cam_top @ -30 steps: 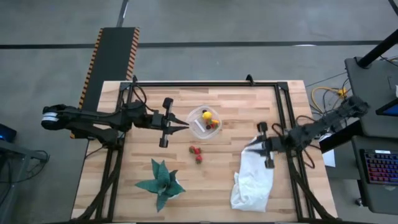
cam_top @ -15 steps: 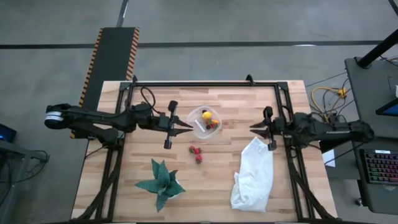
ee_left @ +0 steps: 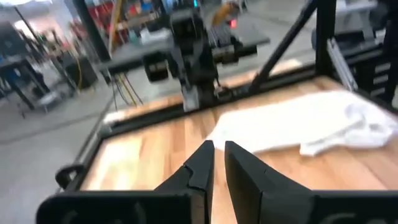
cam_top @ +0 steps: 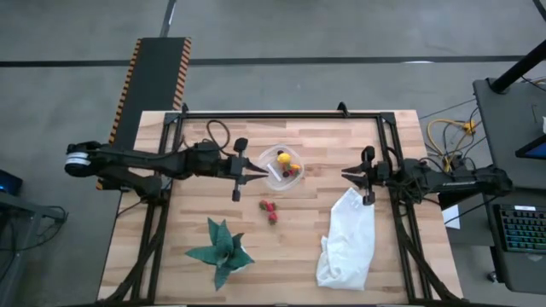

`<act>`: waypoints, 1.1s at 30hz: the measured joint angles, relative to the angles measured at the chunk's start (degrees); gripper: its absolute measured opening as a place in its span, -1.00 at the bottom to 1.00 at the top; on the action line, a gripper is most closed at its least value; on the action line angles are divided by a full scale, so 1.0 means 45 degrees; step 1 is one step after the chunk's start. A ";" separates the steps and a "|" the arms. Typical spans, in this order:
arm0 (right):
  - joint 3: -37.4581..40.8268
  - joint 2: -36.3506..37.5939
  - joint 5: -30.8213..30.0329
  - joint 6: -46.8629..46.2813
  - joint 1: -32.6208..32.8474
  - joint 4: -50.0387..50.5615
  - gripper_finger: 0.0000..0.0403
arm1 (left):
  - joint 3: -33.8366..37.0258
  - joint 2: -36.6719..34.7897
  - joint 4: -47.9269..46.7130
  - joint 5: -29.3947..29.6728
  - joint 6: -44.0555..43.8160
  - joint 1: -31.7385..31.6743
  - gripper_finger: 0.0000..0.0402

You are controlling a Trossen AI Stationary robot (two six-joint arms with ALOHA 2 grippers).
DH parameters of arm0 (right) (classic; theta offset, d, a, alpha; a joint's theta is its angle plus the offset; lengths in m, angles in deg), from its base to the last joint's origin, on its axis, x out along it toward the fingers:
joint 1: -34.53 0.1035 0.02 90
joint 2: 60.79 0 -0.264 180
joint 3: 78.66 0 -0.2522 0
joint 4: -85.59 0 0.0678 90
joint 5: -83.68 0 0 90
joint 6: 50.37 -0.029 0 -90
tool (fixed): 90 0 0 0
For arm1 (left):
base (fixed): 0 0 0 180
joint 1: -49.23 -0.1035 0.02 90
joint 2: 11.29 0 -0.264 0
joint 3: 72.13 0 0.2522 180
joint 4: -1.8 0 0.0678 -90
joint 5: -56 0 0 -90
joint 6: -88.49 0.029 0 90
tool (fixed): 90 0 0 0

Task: Pick and placing Produce into tupperware
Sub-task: Put the strawberry into the bin

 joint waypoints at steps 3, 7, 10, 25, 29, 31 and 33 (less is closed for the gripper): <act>-0.0066 0.0004 0.0004 -0.0416 0.0001 -0.0012 -0.71 | -0.0898 0.0479 -0.1796 0.0400 -0.0005 0.0000 -0.85; -0.0160 0.0000 0.0005 -0.0556 0.0003 0.0000 -0.71 | -0.2738 0.1264 -0.4967 0.0739 -0.0027 0.0000 -0.72; -0.0210 -0.0028 0.0000 -0.0557 0.0002 -0.0008 -0.71 | -0.4443 0.1849 -0.8177 0.0752 -0.0117 0.0000 -0.62; -0.0210 -0.1151 0.0002 -0.0617 -0.0001 0.0021 -0.71 | -0.6326 0.5000 -1.0759 0.0444 -0.1423 0.0931 -0.31; -0.0210 -0.1341 0.0002 -0.0647 0.0000 0.0020 -0.71 | -0.6621 0.5887 -1.0620 0.0432 -0.1712 0.1167 -0.20; -0.0210 -0.1370 0.0001 -0.0741 0.0002 0.0019 -0.71 | -0.6768 0.6299 -1.0722 0.0428 -0.1735 0.1322 -0.17; -0.0210 -0.1365 0.0000 -0.0920 0.0001 0.0018 -0.71 | -0.6903 0.6646 -1.0724 0.0437 -0.1788 0.1462 -0.16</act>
